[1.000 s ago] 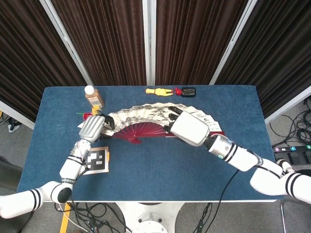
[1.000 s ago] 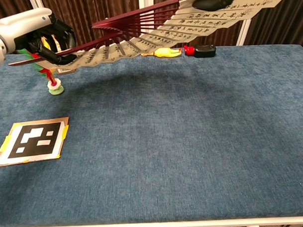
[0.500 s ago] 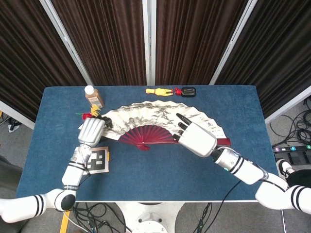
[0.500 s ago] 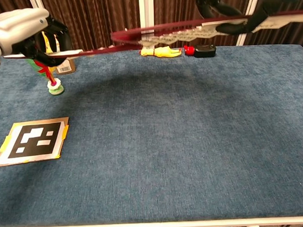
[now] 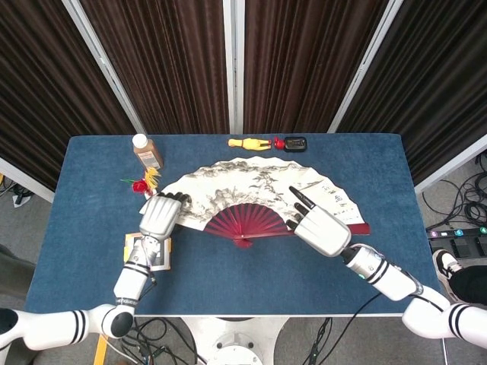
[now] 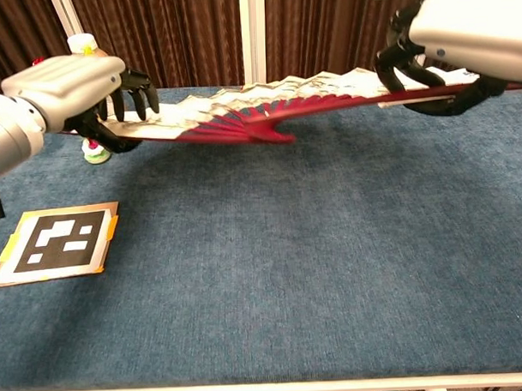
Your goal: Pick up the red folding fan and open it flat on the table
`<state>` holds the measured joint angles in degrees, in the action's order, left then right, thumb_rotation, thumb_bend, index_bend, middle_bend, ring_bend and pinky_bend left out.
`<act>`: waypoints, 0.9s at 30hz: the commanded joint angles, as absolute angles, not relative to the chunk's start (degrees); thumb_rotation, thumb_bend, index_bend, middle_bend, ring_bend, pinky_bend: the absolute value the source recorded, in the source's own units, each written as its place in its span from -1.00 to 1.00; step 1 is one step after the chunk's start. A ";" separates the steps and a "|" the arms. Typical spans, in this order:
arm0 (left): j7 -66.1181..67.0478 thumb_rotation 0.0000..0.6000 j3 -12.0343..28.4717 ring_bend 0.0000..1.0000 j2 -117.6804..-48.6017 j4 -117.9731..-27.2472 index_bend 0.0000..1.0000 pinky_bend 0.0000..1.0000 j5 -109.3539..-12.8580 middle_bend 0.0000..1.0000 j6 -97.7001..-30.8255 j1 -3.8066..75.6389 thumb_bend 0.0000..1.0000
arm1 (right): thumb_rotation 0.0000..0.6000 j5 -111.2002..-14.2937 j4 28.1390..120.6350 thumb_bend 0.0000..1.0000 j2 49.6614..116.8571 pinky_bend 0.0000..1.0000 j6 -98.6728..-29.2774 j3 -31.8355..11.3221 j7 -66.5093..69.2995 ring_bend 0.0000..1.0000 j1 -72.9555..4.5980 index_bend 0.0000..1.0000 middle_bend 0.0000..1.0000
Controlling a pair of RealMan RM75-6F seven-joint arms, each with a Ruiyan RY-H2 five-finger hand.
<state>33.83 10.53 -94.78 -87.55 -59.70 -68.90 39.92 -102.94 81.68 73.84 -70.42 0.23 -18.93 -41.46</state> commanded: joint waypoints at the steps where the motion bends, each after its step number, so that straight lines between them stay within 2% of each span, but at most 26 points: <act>1: 34.92 1.00 10.49 -0.46 -95.19 -87.71 -0.58 -0.30 -59.14 -0.39 -68.34 40.26 -0.59 | 1.00 -102.72 80.03 0.91 75.28 -0.91 -71.49 0.44 -18.58 -0.32 -40.20 0.62 0.38; 3: 35.46 1.00 10.40 -0.72 -95.44 -87.60 -0.74 -0.42 -59.28 -0.62 -68.45 40.34 -0.82 | 1.00 -102.61 79.05 0.86 76.11 -0.93 -71.87 0.59 -18.47 -0.34 -39.59 0.58 0.35; 7: 35.36 1.00 10.43 -0.87 -95.39 -87.59 -0.81 -0.53 -59.28 -0.76 -67.93 40.41 -1.00 | 1.00 -102.34 77.00 0.72 78.04 -0.97 -72.66 1.03 -18.33 -0.38 -38.16 0.49 0.29; 9: 35.32 1.00 10.38 -0.91 -95.09 -87.93 -0.83 -0.58 -59.61 -0.80 -68.17 40.24 -1.00 | 1.00 -102.00 76.33 0.54 78.65 -0.99 -72.81 1.31 -18.30 -0.43 -37.38 0.38 0.23; 10: 35.17 1.00 10.36 -0.91 -94.96 -88.12 -0.83 -0.58 -60.00 -0.80 -68.54 40.09 -1.00 | 1.00 -101.65 76.27 0.41 78.78 -0.99 -72.73 1.41 -18.52 -0.47 -36.98 0.29 0.18; 12: 34.69 1.00 10.32 -0.91 -94.54 -88.64 -0.83 -0.59 -60.90 -0.80 -69.37 39.67 -1.00 | 1.00 -100.34 77.06 -0.04 78.66 -1.00 -71.80 1.87 -19.83 -0.62 -35.89 -0.07 0.00; 14: 34.03 1.00 10.47 -0.91 -94.03 -89.05 -0.83 -0.59 -61.77 -0.80 -70.12 39.31 -1.00 | 1.00 -97.91 79.09 -0.70 78.14 -1.00 -70.17 1.97 -22.83 -0.88 -34.66 -0.69 -0.38; 16: 33.55 1.00 10.65 -0.91 -93.52 -89.43 -0.83 -0.59 -62.21 -0.80 -70.47 39.06 -1.00 | 1.00 -95.57 81.53 -0.97 77.44 -1.00 -68.47 1.95 -24.99 -0.99 -33.84 -0.97 -0.68; 17: 33.28 1.00 10.79 -0.91 -93.23 -89.66 -0.83 -0.59 -62.41 -0.80 -70.69 38.90 -1.00 | 1.00 -94.04 83.17 -1.00 76.92 -1.00 -67.45 1.87 -26.22 -1.00 -33.40 -1.00 -0.84; 19: 32.92 1.00 10.97 -0.91 -92.73 -90.11 -0.83 -0.59 -62.61 -0.80 -70.90 38.67 -1.00 | 1.00 -92.17 85.17 -1.00 76.24 -1.00 -66.43 1.80 -27.58 -1.00 -32.76 -1.00 -0.97; 27: 30.91 1.00 10.86 -0.91 -90.13 -92.47 -0.83 -0.59 -63.93 -0.80 -71.61 37.26 -1.00 | 1.00 -86.31 90.86 -1.00 72.95 -1.00 -61.93 1.67 -29.13 -1.00 -31.72 -1.00 -1.00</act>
